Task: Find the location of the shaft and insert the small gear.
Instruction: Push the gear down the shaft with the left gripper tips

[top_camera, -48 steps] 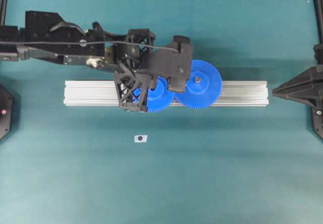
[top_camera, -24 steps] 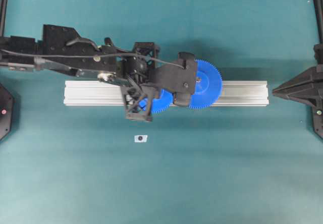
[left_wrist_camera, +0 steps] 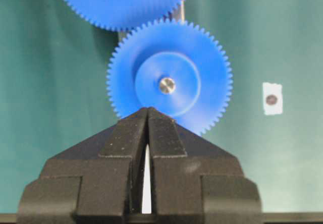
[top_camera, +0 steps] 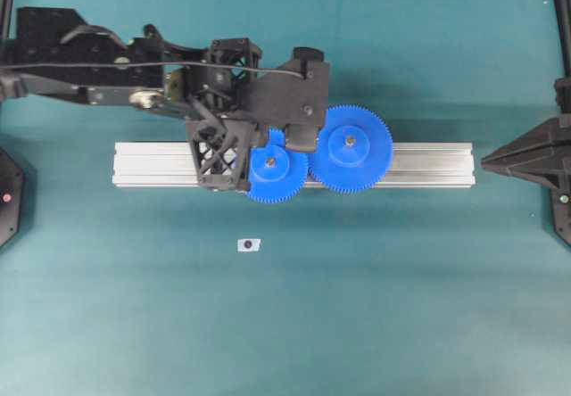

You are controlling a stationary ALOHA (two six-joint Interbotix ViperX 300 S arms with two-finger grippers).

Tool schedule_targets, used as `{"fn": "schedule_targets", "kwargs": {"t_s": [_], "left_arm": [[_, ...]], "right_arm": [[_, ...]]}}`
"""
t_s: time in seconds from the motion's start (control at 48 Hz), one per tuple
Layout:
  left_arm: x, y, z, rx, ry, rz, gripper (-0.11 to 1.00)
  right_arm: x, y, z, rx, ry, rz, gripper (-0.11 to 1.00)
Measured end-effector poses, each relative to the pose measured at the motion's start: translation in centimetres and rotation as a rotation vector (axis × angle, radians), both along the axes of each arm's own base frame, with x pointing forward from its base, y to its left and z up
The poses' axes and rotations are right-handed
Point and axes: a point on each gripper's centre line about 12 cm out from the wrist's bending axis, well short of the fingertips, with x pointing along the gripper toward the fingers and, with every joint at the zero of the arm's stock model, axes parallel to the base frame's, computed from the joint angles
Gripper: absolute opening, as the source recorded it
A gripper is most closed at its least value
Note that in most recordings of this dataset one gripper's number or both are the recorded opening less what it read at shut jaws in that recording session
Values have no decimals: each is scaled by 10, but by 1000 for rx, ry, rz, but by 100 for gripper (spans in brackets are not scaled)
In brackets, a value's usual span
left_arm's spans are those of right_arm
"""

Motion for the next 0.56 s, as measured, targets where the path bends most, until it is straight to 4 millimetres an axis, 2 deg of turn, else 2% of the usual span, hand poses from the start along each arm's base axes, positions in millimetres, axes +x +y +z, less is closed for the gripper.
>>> {"fn": "schedule_targets", "kwargs": {"t_s": [0.229, 0.563], "left_arm": [[-18, -16, 21, -7, -68, -24, 0], [-55, -19, 33, -86, -263, 58, 0]], "right_arm": [[0, 0, 0, 1, 2, -2, 7], [0, 0, 0, 1, 0, -1, 7]]}}
